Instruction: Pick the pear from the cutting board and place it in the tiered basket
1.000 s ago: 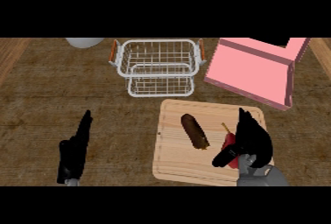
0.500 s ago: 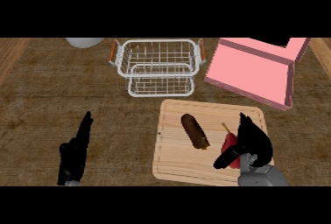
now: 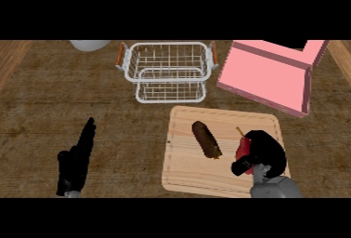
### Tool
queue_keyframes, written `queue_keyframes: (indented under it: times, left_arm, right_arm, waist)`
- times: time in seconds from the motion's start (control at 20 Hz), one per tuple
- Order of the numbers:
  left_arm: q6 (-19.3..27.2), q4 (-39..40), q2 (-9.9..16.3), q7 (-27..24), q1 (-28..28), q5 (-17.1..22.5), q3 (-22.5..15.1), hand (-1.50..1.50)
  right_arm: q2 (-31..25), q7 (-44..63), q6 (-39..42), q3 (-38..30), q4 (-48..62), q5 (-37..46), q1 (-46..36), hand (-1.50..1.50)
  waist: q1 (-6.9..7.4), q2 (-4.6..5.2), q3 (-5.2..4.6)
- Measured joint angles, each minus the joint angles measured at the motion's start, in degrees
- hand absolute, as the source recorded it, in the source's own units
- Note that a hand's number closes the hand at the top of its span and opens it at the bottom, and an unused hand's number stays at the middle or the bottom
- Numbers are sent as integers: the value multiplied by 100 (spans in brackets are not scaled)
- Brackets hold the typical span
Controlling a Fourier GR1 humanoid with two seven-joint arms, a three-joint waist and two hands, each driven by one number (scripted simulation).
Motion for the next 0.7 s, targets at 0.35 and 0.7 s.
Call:
queue_keyframes:
  times: [0.35, 0.7]
  left_arm:
    - [-50, -8, -93, 41, -12, -101, 73, 0]
    - [-31, -63, -158, 41, -9, -175, 6, 0]
  right_arm:
    - [-146, -458, 2, 132, 329, 499, -170, 150]
    - [-1125, -2674, 668, 817, 440, 220, -667, 150]
  waist:
    - [1, -15, -18]
    - [108, 32, 6]
